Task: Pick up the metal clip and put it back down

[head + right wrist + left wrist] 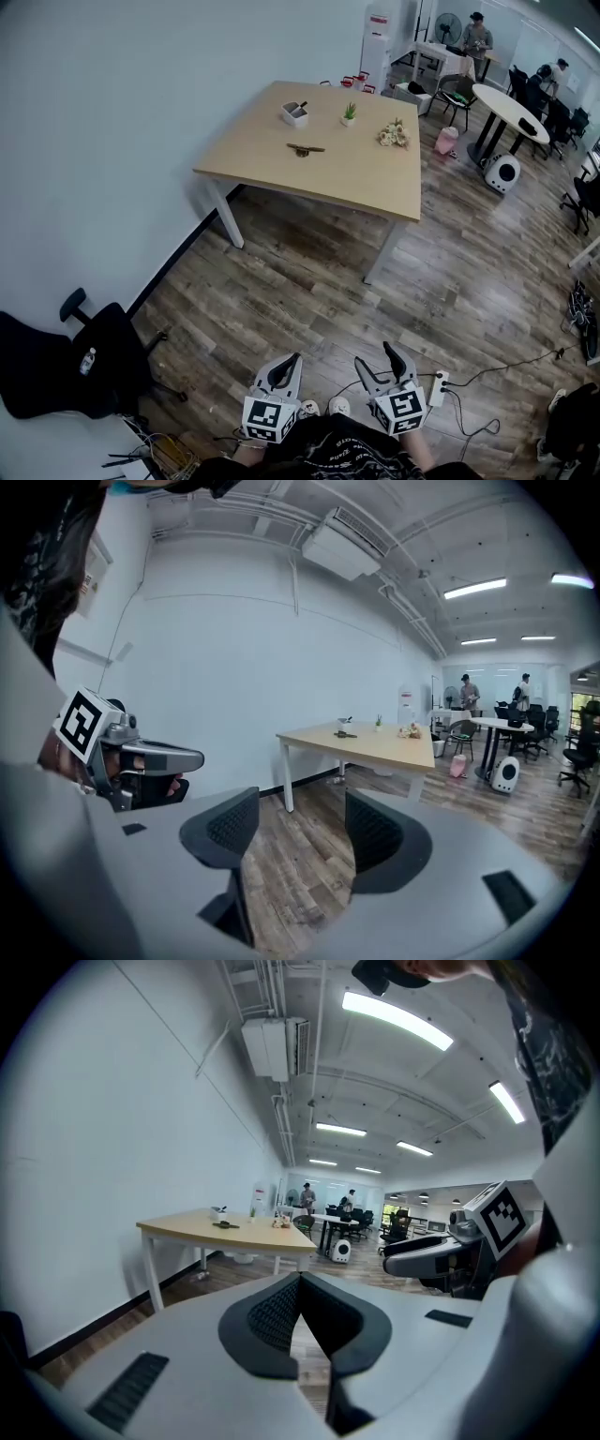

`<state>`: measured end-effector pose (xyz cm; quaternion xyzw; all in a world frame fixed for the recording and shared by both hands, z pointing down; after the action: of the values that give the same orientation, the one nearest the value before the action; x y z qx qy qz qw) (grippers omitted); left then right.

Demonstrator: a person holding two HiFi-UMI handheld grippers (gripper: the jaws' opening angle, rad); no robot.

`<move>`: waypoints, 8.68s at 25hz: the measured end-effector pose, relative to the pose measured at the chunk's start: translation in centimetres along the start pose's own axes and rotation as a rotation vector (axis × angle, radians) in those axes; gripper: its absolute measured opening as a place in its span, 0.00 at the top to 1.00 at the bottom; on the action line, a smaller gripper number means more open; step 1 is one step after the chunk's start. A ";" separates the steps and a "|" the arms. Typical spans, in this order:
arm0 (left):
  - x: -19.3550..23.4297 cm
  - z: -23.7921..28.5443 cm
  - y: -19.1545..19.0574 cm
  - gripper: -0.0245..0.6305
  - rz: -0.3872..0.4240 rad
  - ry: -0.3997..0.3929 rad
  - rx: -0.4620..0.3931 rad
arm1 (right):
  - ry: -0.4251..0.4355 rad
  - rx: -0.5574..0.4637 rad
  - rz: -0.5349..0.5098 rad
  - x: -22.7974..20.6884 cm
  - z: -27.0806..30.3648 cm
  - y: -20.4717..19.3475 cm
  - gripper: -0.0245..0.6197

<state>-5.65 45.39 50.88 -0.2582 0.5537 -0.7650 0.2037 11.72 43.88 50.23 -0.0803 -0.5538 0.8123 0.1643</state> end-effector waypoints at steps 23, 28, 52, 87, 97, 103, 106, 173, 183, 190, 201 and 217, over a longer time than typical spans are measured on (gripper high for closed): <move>1.9 0.2 1.0 0.67 -0.024 -0.051 -0.031 | -0.100 -0.072 0.007 -0.8 1.2 2.5 0.50; 3.1 0.7 1.0 0.62 -0.037 -0.036 -0.020 | -0.099 -0.062 0.017 -0.9 2.1 2.4 0.50; 15.6 20.4 7.9 0.57 -0.117 0.145 -0.040 | 0.131 -0.044 -0.090 -11.6 28.0 10.0 0.50; 34.9 38.5 14.8 0.58 -0.148 0.042 -0.036 | 0.186 0.062 -0.131 -14.0 50.9 17.3 0.50; 45.1 42.8 17.8 0.58 -0.096 -0.022 -0.007 | 0.138 0.039 -0.142 -12.0 60.5 21.9 0.50; 49.8 43.2 19.2 0.58 -0.067 -0.011 0.004 | 0.131 -0.011 -0.215 -11.3 65.7 26.0 0.50; 51.4 43.0 19.1 0.58 -0.078 0.020 0.009 | 0.149 -0.030 -0.241 -11.1 68.0 27.6 0.50; 50.7 47.5 19.7 0.58 -0.117 0.012 0.042 | -0.068 0.067 -0.414 -18.0 68.6 28.0 0.93; 47.3 51.2 19.8 0.58 -0.084 -0.110 0.060 | -0.189 0.142 -0.311 -21.7 62.7 24.5 0.93; 45.5 53.4 19.8 0.58 -0.072 -0.170 0.073 | -0.284 0.170 -0.293 -25.7 61.6 23.5 0.93; 45.1 55.0 19.6 0.58 -0.051 -0.151 0.077 | -0.388 0.240 -0.276 -35.2 64.2 20.5 0.93; 46.4 51.8 18.8 0.58 -0.070 0.027 0.131 | -0.319 0.364 -0.607 -39.1 71.6 15.3 0.93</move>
<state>-9.37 -26.46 53.92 -0.2529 0.4959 -0.8097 0.1859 23.08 -37.64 60.75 0.2451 -0.4176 0.8142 0.3204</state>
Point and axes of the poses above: the fingertips, and each gripper's own axes: z forward along the fingers, x to its left, y out of its top, the point moved 2 cm from there along -z, backward along the fingers, and after that the axes turned 12 degrees about -y, right-handed, at the moved point
